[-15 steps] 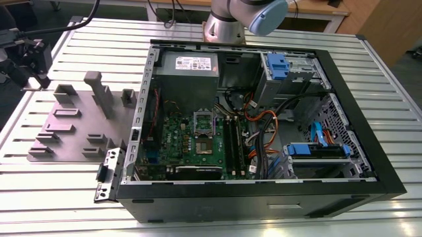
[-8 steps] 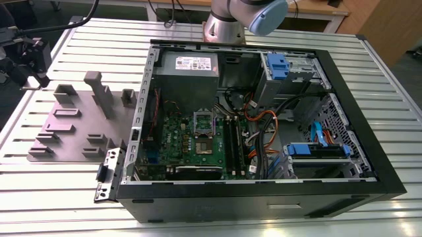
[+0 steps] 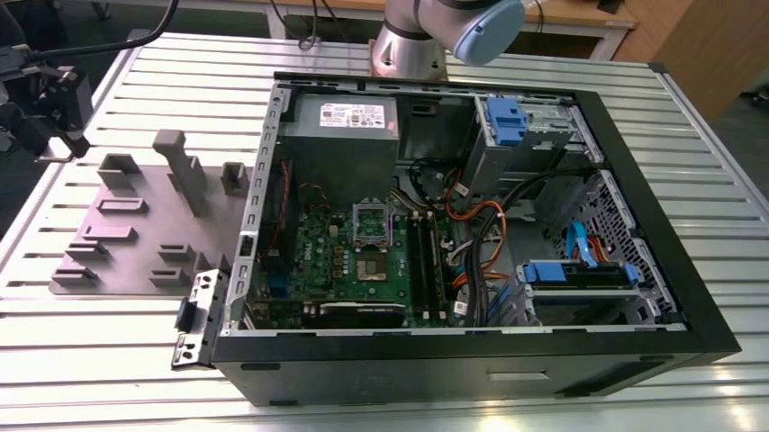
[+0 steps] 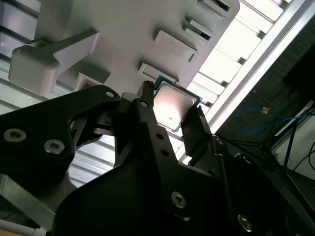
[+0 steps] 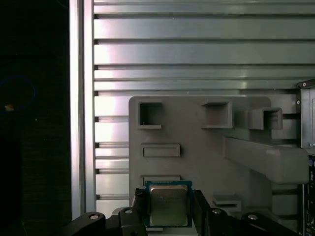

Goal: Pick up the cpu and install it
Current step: 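Pick up the cpu and move it towards the insertion slot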

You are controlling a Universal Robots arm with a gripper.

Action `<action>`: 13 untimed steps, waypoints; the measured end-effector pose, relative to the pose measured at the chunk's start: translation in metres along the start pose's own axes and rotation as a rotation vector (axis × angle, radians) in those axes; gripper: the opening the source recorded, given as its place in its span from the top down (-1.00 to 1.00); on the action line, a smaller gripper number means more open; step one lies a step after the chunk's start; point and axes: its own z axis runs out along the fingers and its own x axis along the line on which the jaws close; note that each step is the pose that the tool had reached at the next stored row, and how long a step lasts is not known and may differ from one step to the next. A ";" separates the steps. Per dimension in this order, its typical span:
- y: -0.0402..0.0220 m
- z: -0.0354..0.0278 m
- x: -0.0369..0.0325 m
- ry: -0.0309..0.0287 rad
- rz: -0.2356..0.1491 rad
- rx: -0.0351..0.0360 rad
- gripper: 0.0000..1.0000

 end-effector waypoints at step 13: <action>0.0001 -0.0027 -0.0001 0.0001 0.000 0.0001 0.06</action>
